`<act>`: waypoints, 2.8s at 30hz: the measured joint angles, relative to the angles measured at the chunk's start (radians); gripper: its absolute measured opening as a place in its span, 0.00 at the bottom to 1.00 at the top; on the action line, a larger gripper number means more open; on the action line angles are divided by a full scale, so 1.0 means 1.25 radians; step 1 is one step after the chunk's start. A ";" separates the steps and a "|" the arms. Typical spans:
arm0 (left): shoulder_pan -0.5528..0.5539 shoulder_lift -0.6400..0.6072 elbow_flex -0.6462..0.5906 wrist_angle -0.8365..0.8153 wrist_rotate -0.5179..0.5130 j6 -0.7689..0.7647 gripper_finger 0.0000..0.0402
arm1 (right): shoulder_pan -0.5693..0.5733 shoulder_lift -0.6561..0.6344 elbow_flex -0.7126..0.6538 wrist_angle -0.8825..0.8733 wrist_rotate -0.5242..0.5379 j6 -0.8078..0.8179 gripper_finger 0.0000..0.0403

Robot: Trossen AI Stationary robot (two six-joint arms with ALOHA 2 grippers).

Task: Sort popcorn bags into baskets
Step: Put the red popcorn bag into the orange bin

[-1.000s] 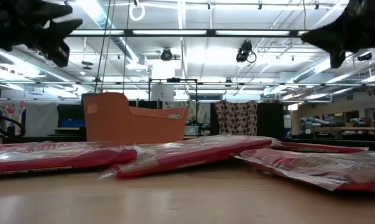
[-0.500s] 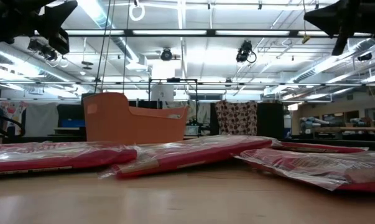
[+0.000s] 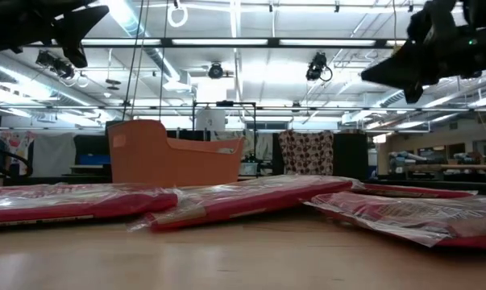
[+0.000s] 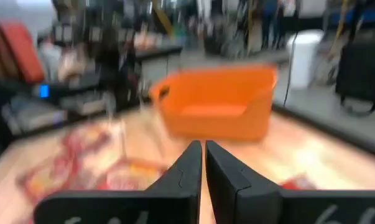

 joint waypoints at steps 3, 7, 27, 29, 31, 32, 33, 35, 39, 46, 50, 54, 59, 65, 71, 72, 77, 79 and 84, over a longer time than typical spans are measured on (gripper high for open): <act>0.000 0.000 0.000 -0.010 -0.003 -0.024 0.29 | 0.014 0.096 0.045 -0.056 -0.054 0.041 0.09; 0.000 0.000 0.000 -0.022 -0.003 -0.035 0.29 | 0.047 0.220 0.128 -0.202 -0.068 0.048 0.13; 0.004 0.000 0.000 0.023 -0.022 0.016 0.29 | 0.211 0.725 0.435 -0.573 0.022 0.063 0.51; 0.004 0.000 0.000 0.023 -0.022 0.011 0.29 | 0.234 0.764 0.459 -0.605 0.055 0.078 0.50; 0.004 0.000 0.000 0.022 -0.022 0.007 0.29 | 0.255 0.800 0.485 -0.640 0.086 0.093 0.48; 0.004 0.000 0.000 0.023 -0.022 0.007 0.29 | 0.264 0.817 0.497 -0.658 0.100 0.102 0.47; 0.004 0.000 0.000 0.022 -0.022 0.007 0.29 | 0.272 0.835 0.511 -0.678 0.113 0.108 0.47; 0.004 0.000 0.000 0.022 -0.022 0.007 0.29 | 0.287 0.867 0.538 -0.716 0.131 0.120 0.45; 0.004 0.000 0.000 0.022 -0.022 0.007 0.29 | 0.300 0.916 0.583 -0.792 0.142 0.152 0.44; 0.004 0.000 0.000 0.022 -0.022 0.006 0.29 | 0.303 0.967 0.595 -0.849 0.131 0.217 0.44; 0.004 0.000 0.000 0.022 -0.022 0.006 0.29 | 0.301 0.974 0.594 -0.871 0.145 0.229 0.42; 0.004 0.000 0.000 0.023 -0.022 0.006 0.29 | 0.298 0.974 0.593 -0.873 0.135 0.205 0.32; 0.004 0.000 0.000 0.020 -0.022 -0.016 0.29 | 0.291 0.974 0.593 -0.867 0.107 0.190 0.11; 0.004 0.000 0.000 0.019 -0.021 -0.021 0.29 | 0.291 0.974 0.608 -0.882 0.113 0.162 0.03; 0.004 0.000 0.000 0.022 -0.021 -0.021 0.29 | 0.279 0.974 0.665 -0.912 0.162 0.132 0.02; 0.003 0.000 0.000 0.028 -0.021 -0.021 0.29 | 0.274 0.974 0.675 -0.918 0.182 0.127 0.02; 0.003 0.000 0.000 0.035 -0.021 -0.021 0.29 | 0.253 0.974 0.733 -0.934 0.278 0.064 0.01; 0.003 0.000 0.000 0.035 -0.021 -0.021 0.29 | 0.246 0.974 0.758 -0.928 0.310 0.017 0.01; 0.004 0.000 0.000 0.035 -0.021 -0.055 0.29 | 0.224 0.974 0.805 -0.857 0.396 -0.136 0.01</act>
